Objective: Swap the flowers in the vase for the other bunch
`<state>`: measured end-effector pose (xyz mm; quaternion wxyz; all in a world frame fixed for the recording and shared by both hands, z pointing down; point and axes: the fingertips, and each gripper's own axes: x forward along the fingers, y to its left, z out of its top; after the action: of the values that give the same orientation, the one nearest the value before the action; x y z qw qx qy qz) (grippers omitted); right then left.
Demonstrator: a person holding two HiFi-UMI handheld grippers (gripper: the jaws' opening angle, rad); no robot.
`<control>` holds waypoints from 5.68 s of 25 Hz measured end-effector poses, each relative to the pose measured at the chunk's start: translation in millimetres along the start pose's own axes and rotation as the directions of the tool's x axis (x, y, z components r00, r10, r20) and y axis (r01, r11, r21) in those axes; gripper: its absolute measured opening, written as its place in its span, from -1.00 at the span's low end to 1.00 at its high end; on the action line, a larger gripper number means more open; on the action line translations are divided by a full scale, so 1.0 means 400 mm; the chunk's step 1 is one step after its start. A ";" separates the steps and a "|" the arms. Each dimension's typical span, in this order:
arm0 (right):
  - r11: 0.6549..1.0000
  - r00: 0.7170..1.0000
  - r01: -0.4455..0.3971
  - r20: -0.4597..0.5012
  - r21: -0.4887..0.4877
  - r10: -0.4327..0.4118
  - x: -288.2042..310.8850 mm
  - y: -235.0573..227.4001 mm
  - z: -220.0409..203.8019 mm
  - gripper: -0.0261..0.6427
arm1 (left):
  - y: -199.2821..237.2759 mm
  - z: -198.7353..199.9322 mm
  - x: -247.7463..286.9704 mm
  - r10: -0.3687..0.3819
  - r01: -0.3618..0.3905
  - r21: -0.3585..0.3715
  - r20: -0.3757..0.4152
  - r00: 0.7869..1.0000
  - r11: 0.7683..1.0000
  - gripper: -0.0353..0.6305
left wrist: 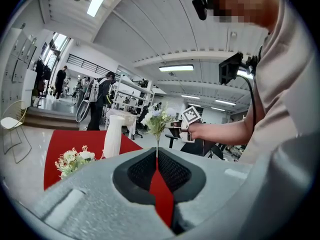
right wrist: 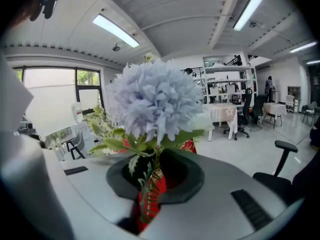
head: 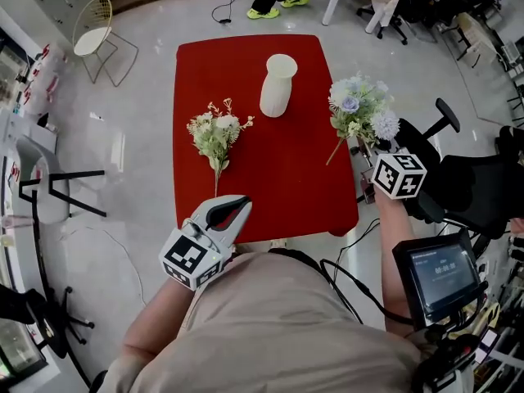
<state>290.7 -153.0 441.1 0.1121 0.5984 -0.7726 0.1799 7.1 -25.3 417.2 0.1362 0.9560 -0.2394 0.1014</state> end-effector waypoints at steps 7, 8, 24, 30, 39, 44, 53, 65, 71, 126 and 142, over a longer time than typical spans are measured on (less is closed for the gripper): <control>1.000 0.988 -0.013 -0.151 0.013 0.015 0.116 -0.027 -0.149 -0.79 | 0.019 -0.002 -0.004 0.047 -0.047 -0.010 0.000 0.999 0.999 -0.87; 1.000 0.987 -0.014 -0.161 0.012 0.016 0.125 -0.027 -0.160 -0.79 | 0.018 -0.002 -0.010 0.055 -0.055 -0.011 0.000 0.999 0.998 -0.87; 0.998 0.950 -0.054 -0.305 0.045 0.065 0.308 -0.056 -0.300 -0.79 | 0.064 -0.008 -0.017 0.177 -0.177 -0.039 -0.014 0.984 0.983 -0.87; 0.995 0.938 -0.071 -0.335 0.063 0.088 0.329 -0.067 -0.332 -0.79 | 0.071 0.009 -0.002 0.199 -0.199 -0.048 -0.022 0.980 0.979 -0.87; 0.993 0.935 -0.092 -0.337 0.074 0.112 0.347 -0.061 -0.363 -0.52 | 0.068 0.015 0.044 0.172 -0.173 -0.041 -0.031 0.985 0.984 -0.87; 0.991 0.937 -0.102 -0.327 0.089 0.126 0.340 -0.054 -0.363 -0.33 | 0.071 0.019 0.053 0.159 -0.160 -0.031 -0.034 0.987 0.987 -0.87; 0.992 0.942 -0.085 -0.316 0.091 0.110 0.319 -0.046 -0.359 -0.06 | 0.068 0.018 0.044 0.135 -0.136 -0.031 -0.033 0.990 0.990 -0.87; 0.996 0.952 -0.047 -0.299 0.081 0.069 0.264 -0.016 -0.342 0.01 | 0.051 0.004 0.005 0.087 -0.088 -0.027 -0.025 0.996 0.996 -0.87; 0.996 0.961 -0.018 -0.273 0.084 0.041 0.233 -0.001 -0.316 0.05 | 0.036 0.003 -0.004 0.056 -0.057 -0.025 -0.021 0.998 0.998 -0.87; 0.961 0.920 -0.185 -0.307 0.207 0.244 0.501 0.737 -0.301 0.41 | 0.217 -0.170 -0.477 0.143 -0.144 -0.086 -0.014 0.990 0.986 -0.87; 0.980 0.877 -0.025 -0.466 0.196 0.116 0.695 0.667 -0.380 0.35 | 0.304 -0.179 -0.515 0.214 -0.213 -0.139 -0.013 0.977 0.967 -0.87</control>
<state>-45.0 -277.8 648.9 0.2353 0.5151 -0.7230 0.3957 -239.4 -17.8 457.1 0.1909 0.9128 -0.3475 0.0975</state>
